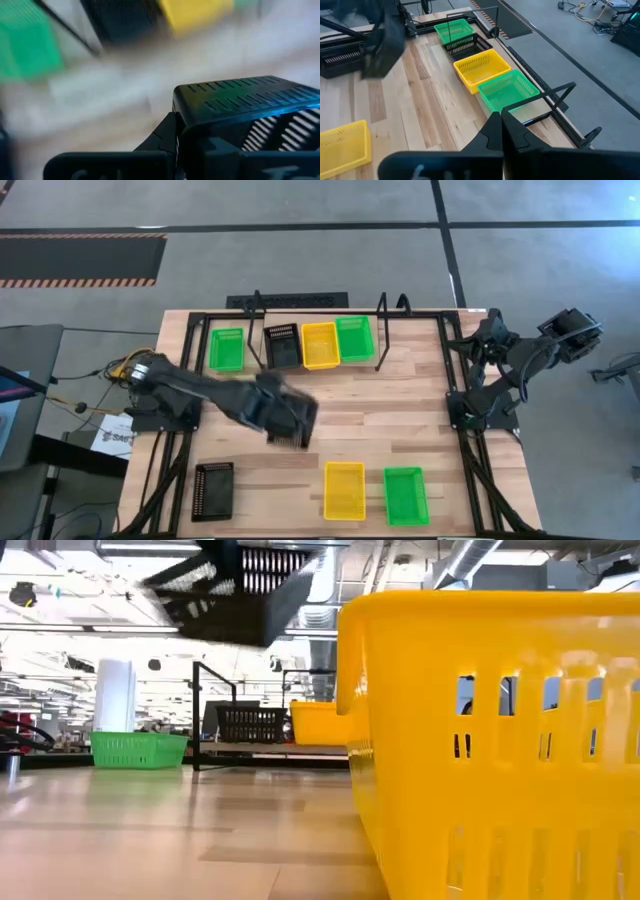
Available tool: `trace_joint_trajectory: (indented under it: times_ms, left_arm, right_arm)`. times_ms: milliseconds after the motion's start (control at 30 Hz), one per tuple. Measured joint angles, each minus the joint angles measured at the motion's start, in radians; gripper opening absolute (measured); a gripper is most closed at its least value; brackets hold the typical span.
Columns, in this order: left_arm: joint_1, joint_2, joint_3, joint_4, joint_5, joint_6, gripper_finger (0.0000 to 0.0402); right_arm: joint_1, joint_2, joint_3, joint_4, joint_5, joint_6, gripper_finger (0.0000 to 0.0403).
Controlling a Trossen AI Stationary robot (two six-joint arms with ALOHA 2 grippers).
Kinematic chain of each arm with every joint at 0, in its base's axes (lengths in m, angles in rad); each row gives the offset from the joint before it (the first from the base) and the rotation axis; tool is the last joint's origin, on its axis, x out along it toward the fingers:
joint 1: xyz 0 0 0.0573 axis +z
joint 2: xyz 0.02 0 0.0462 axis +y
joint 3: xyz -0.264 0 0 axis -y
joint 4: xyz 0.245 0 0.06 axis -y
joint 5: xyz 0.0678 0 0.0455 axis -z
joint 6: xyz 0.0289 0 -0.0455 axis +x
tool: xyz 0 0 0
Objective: Stack baskets on shelf by color
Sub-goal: Stack the right black bin on top of the black bin on the shelf
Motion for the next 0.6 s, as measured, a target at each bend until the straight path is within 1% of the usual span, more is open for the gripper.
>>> trace_joint_trajectory:
  times_ms: [67,133,167,233,300,400,467,600]
  left_arm:
    - [0.043,-0.046,0.017,0.016,-0.104,0.03,0.0]
    - [0.097,-0.094,0.015,0.037,-0.171,0.086,0.0]
    - [0.13,-0.116,0.017,0.043,-0.188,0.11,0.0]
    - [0.2,-0.143,0.016,0.022,-0.19,0.138,0.0]
    - [0.269,-0.161,0.015,0.001,-0.177,0.158,0.0]
    - [0.372,-0.176,0.015,0.002,-0.107,0.196,0.0]
    - [0.434,-0.174,0.015,0.018,-0.06,0.231,0.0]
    - [0.532,-0.147,0.001,0.034,0.001,0.284,0.0]
  right_arm:
    - [0.0,0.0,0.0,-0.001,0.0,0.0,0.0003]
    - [0.0,0.0,0.0,-0.001,0.0,0.0,0.0003]
    - [0.0,0.0,0.0,-0.001,0.0,0.0,0.0003]
    - [0.0,0.0,0.0,-0.001,0.0,0.0,0.0003]
    - [0.0,0.0,0.0,-0.001,0.0,0.0,0.0003]
    - [0.0,0.0,0.0,-0.002,0.0,0.0,0.0003]
    - [0.0,0.0,0.0,-0.002,0.0,0.0,0.0003]
    - [0.0,0.0,0.0,-0.002,0.0,-0.001,0.0003]
